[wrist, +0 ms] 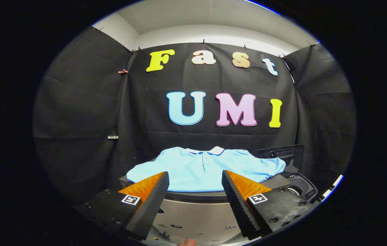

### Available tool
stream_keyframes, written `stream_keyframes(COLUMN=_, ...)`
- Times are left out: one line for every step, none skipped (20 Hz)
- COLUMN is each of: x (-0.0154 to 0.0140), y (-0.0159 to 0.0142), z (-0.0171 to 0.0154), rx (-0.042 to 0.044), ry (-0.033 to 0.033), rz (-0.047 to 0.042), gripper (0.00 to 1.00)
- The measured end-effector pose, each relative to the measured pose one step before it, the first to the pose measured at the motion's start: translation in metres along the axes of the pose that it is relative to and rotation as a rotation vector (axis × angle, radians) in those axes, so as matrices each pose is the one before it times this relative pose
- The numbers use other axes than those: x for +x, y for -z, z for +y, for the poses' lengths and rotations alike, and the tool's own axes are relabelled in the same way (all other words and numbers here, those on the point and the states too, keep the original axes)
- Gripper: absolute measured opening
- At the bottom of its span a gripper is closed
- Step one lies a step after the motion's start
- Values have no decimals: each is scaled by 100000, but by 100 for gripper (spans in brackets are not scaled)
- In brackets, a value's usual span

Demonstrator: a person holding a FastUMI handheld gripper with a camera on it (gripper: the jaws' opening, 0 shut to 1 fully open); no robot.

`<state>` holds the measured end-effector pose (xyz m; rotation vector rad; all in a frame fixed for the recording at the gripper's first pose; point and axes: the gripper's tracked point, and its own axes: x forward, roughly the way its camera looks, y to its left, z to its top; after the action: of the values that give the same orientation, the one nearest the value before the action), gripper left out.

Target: Put the clothes into the washing machine and then close the washing machine lid.

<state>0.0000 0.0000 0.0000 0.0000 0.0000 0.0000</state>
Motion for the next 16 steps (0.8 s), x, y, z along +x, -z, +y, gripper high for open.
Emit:
stream_keyframes(x=24, y=41, z=-24, rx=-210, ry=94, rz=192, gripper=98)
stream_keyframes(x=25, y=79, z=-17, rx=-119, ry=-44, rz=150, gripper=98)
stream_keyframes(x=8, y=-8, z=6, rx=43, ry=-12, rz=-102, gripper=98)
stream_keyframes(x=14, y=42, z=-32, rx=131, ry=144, rz=82, gripper=98)
stream_keyframes(x=48, y=97, z=38, rx=98, ry=-38, rz=85, gripper=98)
stream_keyframes(x=41, y=62, z=-29, rx=177, ry=48, rz=222, gripper=98)
stream_keyframes(x=-12, y=-18, z=45, rx=64, ry=84, rz=-87, gripper=98)
stream_keyframes(x=3, y=-11, z=37, rx=-26, ry=8, rz=132, gripper=98)
stream_keyframes(x=98, y=84, z=80, rx=34, ry=-261, rz=105, gripper=98)
stream_keyframes(x=-9, y=41, z=75, rx=79, ry=-37, rz=173, gripper=98)
stream_keyframes(x=28, y=24, z=94, rx=146, ry=-167, rz=-11, gripper=98)
stream_keyframes(x=-31, y=-106, z=149, rx=76, ry=-327, rz=-280, gripper=98)
stream_keyframes(x=7, y=15, z=87, rx=-225, ry=-128, rz=-71, gripper=98)
stream_keyframes(x=-32, y=3, z=72, rx=-440, ry=-70, rz=-159, gripper=98)
stream_keyframes(x=60, y=-65, z=-108, rx=-373, ry=345, rz=-104, gripper=98)
stream_keyframes(x=31, y=109, z=29, rx=-5, ry=-77, rz=138, gripper=98)
